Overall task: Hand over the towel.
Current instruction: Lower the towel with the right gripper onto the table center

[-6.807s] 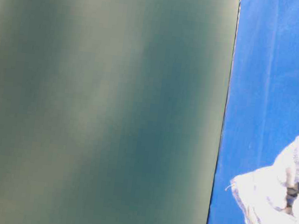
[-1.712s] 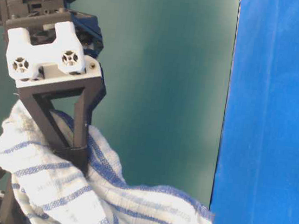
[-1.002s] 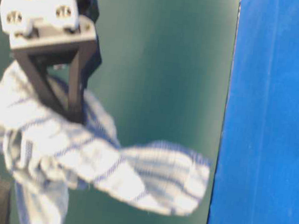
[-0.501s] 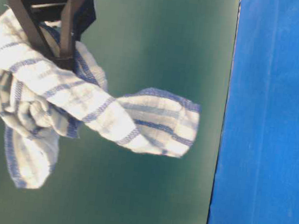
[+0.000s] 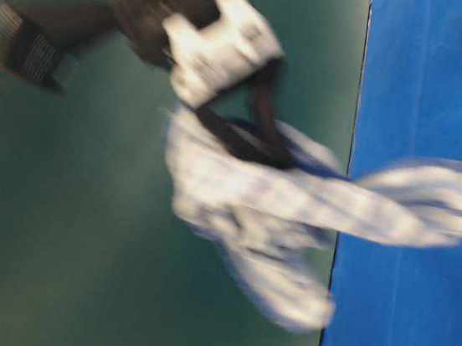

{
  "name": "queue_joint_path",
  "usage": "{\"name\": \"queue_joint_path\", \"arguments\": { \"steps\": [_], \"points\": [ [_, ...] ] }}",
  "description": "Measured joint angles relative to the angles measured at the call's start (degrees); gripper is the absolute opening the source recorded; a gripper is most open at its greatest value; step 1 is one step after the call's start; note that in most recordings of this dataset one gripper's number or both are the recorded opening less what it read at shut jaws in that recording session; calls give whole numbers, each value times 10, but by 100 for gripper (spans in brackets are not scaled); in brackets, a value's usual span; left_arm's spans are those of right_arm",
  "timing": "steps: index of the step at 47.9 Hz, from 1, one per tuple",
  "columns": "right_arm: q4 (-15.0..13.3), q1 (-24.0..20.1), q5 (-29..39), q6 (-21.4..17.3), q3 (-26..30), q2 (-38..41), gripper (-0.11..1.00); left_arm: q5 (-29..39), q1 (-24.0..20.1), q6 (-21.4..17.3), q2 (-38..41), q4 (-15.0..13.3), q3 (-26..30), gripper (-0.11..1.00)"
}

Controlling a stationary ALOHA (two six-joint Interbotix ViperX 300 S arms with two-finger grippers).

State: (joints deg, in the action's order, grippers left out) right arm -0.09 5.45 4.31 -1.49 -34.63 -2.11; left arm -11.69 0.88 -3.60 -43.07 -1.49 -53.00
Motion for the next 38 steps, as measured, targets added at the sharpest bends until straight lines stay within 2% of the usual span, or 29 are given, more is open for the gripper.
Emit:
{"name": "queue_joint_path", "arguments": {
  "steps": [5, 15, 38],
  "points": [
    [-1, 4, 26, 0, 15, 54, 14, 0, 1, 0, 0, 0, 0, 92],
    [-1, 7, 33, 1, 25, 128, 14, -1, -5, 0, 10, 0, 0, 92],
    [-1, 7, 34, -5, 25, 134, 14, 0, -8, 0, 20, 0, 0, 92]
  ]
}}
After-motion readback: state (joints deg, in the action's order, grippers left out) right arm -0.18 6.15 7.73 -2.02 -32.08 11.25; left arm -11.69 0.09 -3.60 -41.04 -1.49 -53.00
